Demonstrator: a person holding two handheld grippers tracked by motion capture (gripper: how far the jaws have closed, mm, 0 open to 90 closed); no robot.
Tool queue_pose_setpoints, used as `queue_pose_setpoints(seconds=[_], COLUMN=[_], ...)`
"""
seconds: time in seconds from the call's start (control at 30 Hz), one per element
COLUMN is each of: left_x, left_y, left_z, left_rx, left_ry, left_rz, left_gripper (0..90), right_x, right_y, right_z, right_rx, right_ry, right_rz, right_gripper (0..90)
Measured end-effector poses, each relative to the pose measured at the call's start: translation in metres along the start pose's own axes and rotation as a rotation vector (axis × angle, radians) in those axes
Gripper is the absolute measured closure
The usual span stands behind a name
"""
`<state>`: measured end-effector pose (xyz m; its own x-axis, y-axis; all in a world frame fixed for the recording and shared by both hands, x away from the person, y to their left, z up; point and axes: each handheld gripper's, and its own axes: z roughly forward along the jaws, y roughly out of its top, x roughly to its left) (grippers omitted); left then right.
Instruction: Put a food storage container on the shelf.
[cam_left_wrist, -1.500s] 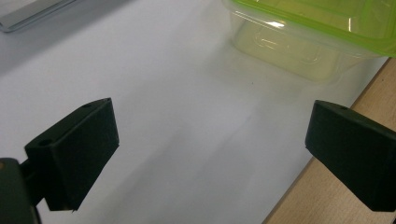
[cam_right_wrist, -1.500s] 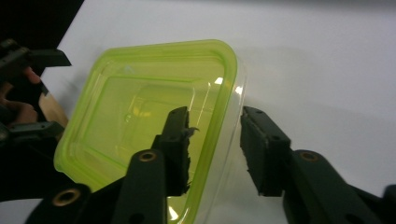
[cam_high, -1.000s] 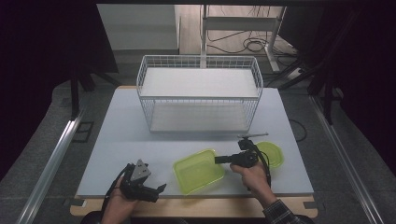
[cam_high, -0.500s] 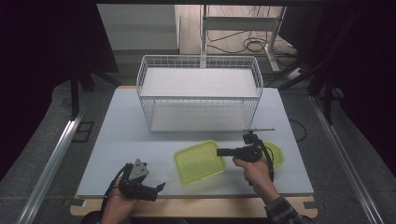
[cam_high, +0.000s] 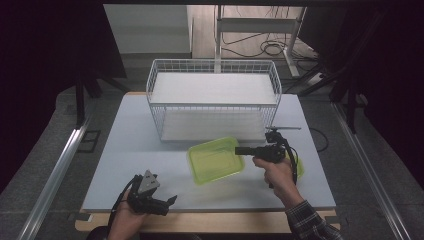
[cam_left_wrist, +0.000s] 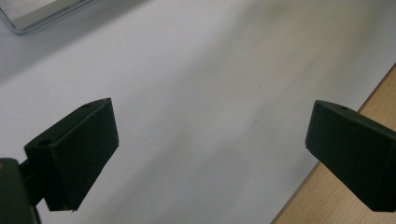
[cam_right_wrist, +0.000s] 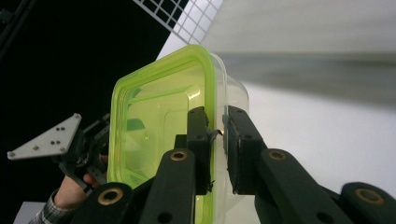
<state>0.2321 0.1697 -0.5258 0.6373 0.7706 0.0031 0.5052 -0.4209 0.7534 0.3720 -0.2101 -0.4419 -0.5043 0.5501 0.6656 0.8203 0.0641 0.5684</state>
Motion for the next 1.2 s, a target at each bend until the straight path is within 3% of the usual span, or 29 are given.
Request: queue_pose_setpoints(seconds=[1.2], left_x=[0.002], left_y=[0.000], left_z=[0.000], left_rx=[-0.003], left_ry=[0.000], left_rz=[-0.005], left_gripper=[1.9], right_x=[0.039], right_y=[0.087], right_z=[-0.036], right_rx=[-0.170], right_ry=[0.015], right_rz=[-0.024], right_gripper=[80.7])
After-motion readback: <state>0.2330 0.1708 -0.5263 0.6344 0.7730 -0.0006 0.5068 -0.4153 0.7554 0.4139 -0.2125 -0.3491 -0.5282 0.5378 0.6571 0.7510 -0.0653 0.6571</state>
